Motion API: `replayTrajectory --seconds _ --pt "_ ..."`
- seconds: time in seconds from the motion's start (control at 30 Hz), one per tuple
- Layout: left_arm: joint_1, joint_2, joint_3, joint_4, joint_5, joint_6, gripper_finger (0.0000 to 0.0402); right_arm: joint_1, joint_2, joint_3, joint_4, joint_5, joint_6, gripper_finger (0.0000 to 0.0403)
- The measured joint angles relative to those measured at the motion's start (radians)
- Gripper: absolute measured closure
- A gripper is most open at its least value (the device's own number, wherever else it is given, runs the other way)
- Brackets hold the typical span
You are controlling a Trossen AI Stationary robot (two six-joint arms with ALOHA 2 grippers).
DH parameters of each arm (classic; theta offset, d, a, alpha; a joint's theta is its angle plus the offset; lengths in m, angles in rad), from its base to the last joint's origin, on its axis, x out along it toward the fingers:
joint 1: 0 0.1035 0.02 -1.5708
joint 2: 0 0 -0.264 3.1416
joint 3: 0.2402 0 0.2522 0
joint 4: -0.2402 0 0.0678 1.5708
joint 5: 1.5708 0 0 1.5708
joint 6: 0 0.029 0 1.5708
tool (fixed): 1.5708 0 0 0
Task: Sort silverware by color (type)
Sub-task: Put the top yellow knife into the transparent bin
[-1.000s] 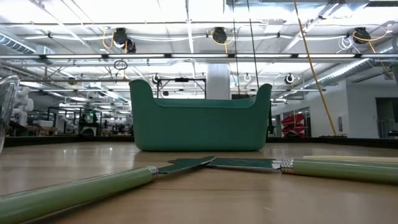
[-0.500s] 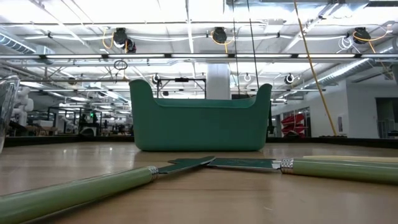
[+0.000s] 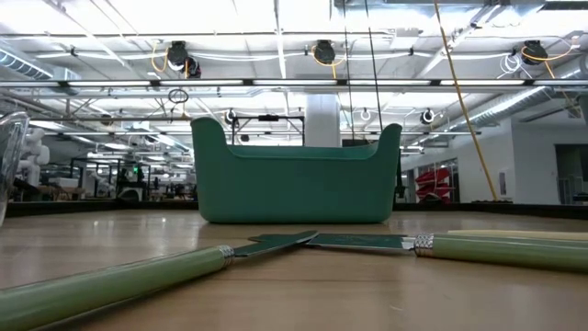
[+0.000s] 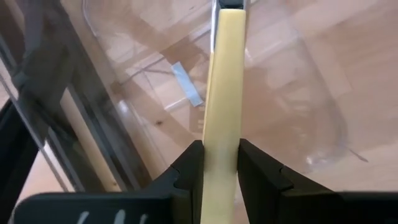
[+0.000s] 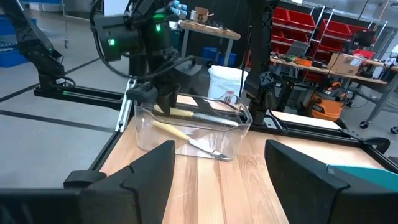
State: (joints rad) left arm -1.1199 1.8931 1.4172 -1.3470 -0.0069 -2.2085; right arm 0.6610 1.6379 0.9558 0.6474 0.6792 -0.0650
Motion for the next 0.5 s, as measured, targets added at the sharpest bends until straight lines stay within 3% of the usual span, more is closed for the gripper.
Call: replayTrajectory --seconds 0.23,0.5 --pt "-0.002 -0.003 0.105 -0.117 -0.044 0.0 0.0321 0.002 0.0 0.0 -0.009 0.0 -0.006 0.0161" --pt "0.028 0.018 0.104 -0.118 0.097 -0.002 0.0321 0.007 0.0 0.0 -0.009 0.0 -0.003 0.0161"
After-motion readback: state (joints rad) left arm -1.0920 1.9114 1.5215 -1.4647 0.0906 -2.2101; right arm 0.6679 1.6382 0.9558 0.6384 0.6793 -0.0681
